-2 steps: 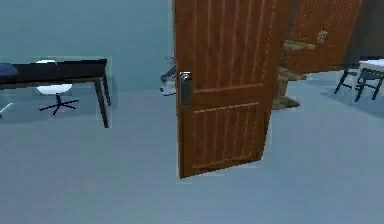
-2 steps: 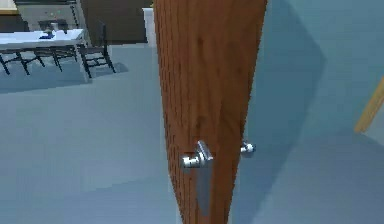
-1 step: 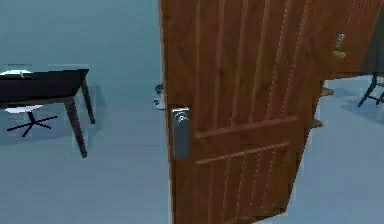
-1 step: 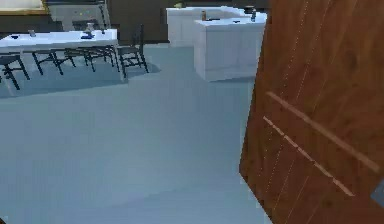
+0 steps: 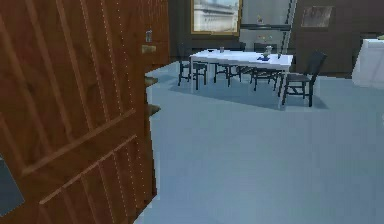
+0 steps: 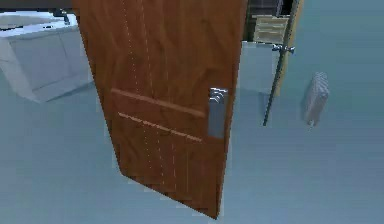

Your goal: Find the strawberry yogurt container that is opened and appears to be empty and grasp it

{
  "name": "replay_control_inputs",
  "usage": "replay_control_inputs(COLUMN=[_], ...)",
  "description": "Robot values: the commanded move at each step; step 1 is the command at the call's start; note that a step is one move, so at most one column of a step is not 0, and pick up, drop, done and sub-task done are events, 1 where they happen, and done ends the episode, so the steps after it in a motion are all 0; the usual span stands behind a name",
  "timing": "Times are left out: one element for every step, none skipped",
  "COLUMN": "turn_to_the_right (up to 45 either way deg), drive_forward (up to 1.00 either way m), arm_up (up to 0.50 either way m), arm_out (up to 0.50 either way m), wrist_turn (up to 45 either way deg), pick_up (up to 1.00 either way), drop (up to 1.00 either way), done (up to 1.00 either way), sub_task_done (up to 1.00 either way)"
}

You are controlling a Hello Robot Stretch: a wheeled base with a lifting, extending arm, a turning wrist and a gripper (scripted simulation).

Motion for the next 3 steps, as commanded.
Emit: replay_control_inputs(turn_to_the_right=[21.0, 0.0, 21.0], drive_forward=[0.0, 0.45, 0.0], arm_up=[0.0, 0.0, 0.0], arm_out=[0.0, 0.0, 0.0], wrist_turn=[0.0, 0.0, 0.0], pick_up=[0.0, 0.0, 0.0], drop=[0.0, 0.0, 0.0], done=[0.0, 0.0, 0.0], sub_task_done=[0.0, 0.0, 0.0])
